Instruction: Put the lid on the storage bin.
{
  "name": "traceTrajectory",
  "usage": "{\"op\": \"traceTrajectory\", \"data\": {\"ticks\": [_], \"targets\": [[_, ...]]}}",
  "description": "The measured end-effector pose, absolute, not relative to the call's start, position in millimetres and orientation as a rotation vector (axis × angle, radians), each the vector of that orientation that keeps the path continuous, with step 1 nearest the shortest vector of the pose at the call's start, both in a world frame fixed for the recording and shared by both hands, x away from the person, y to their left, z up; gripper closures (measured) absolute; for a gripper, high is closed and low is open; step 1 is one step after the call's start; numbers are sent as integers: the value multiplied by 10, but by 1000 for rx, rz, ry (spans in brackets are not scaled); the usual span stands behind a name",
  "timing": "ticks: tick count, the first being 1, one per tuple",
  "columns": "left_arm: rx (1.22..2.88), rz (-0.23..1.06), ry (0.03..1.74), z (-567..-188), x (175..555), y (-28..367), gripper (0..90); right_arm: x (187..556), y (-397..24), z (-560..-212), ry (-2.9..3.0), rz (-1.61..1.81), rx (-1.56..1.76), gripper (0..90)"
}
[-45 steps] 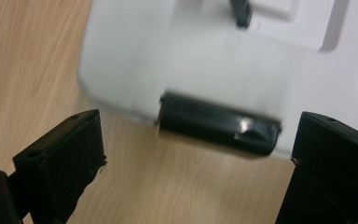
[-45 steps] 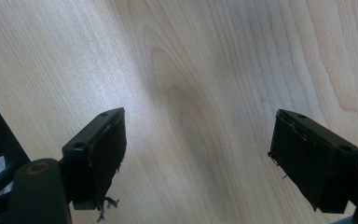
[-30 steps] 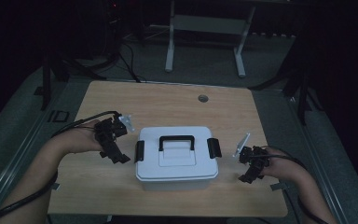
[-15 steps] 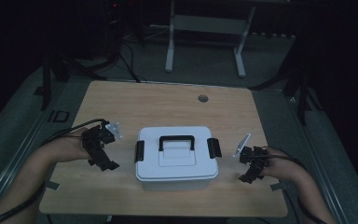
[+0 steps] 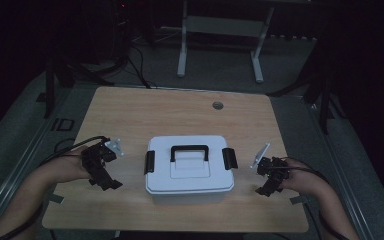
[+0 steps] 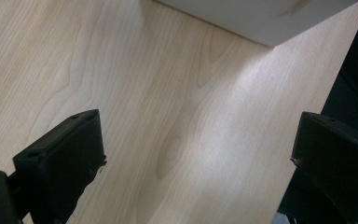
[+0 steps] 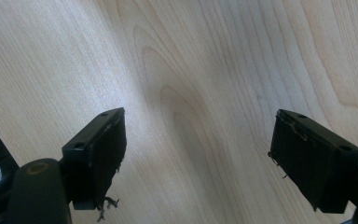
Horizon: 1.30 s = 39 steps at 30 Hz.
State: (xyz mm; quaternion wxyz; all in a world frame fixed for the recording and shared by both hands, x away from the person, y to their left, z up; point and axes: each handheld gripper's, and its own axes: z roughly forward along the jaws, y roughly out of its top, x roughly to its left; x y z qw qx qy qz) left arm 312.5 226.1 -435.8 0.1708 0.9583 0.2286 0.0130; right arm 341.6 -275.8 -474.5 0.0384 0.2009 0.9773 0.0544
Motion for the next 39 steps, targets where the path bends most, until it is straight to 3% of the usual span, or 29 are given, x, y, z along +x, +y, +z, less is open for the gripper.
{"op": "traceTrajectory", "data": {"ticks": [39], "targets": [[2612, 10, 743, -5044, 2871, 2691, 19, 3364, -2874, -4866, 2975, 261, 649, 179]]}}
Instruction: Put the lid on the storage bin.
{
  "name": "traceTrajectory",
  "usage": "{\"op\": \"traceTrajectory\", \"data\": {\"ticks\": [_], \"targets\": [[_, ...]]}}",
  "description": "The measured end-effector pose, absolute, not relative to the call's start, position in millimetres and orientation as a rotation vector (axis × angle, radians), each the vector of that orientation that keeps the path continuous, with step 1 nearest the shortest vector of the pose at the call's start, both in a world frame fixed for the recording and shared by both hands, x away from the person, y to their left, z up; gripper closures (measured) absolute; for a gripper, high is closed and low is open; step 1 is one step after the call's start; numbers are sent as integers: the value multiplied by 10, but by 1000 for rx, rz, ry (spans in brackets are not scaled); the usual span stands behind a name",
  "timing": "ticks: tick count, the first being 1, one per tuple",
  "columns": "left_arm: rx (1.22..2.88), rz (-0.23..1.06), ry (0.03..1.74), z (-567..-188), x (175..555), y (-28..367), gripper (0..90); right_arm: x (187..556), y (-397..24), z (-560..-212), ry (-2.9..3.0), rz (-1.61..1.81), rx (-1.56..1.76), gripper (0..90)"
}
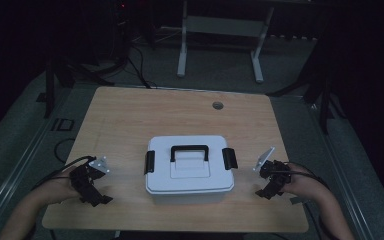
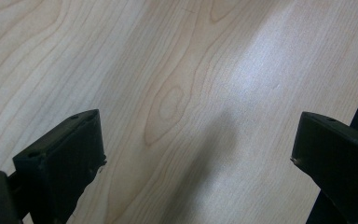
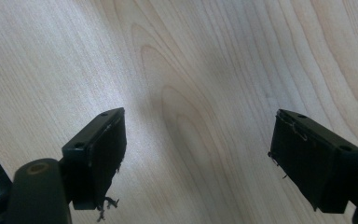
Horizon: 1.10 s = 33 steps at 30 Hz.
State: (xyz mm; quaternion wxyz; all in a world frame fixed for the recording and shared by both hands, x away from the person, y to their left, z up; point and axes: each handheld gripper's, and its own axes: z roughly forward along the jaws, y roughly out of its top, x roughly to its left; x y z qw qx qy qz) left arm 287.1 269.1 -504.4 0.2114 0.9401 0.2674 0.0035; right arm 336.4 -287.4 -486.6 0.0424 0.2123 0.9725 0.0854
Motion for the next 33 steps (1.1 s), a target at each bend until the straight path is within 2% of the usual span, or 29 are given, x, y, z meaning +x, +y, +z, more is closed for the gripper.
{"op": "traceTrajectory", "data": {"ticks": [17, 33], "targets": [[2544, -7, 797, -5333, 2768, 2840, 19, 3307, -2934, -4951, 2967, 295, 671, 178], [2492, -11, 825, -5348, 2731, 2871, 19, 3312, -2930, -4940, 2951, 339, 679, 178]]}}
